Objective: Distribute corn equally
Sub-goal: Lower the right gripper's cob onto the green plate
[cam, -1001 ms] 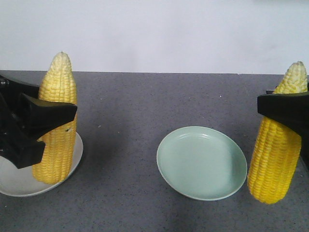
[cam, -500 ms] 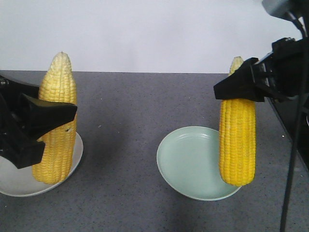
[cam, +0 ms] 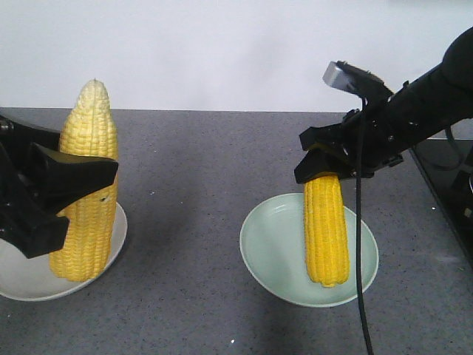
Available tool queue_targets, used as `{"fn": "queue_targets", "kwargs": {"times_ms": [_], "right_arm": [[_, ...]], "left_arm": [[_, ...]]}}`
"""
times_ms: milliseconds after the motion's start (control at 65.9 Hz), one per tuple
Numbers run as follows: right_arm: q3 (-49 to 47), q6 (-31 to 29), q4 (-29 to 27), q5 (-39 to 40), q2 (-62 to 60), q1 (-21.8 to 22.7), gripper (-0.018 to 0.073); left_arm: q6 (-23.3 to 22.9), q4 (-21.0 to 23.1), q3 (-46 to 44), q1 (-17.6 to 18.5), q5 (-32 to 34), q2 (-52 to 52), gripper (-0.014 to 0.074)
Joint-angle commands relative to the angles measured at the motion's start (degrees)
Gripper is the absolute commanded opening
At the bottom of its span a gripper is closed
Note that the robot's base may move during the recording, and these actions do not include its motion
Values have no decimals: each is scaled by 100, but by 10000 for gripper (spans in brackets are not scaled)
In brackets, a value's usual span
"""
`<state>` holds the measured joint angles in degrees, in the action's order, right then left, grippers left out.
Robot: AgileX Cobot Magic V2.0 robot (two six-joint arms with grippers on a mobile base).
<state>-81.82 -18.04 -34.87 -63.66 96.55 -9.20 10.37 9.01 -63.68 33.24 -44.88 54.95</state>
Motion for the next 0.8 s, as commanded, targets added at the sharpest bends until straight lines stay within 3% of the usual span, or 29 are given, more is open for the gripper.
{"fn": "queue_targets", "kwargs": {"times_ms": [0, 273, 470, 789], "right_arm": [[-189, 136, -172, 256, 72, 27, 186], [-189, 154, -145, 483, 489, 27, 233], [-189, 180, -82, 490, 575, 27, 345], [-184, 590, 507, 494, 575, 27, 498]], "left_arm": [[-9, 94, -125, -13, 380, -47, 251], [-15, 94, -125, -13, 382, -47, 251], [-15, 94, -125, -13, 382, -47, 251], [-15, 94, -125, -13, 382, -47, 251]]}}
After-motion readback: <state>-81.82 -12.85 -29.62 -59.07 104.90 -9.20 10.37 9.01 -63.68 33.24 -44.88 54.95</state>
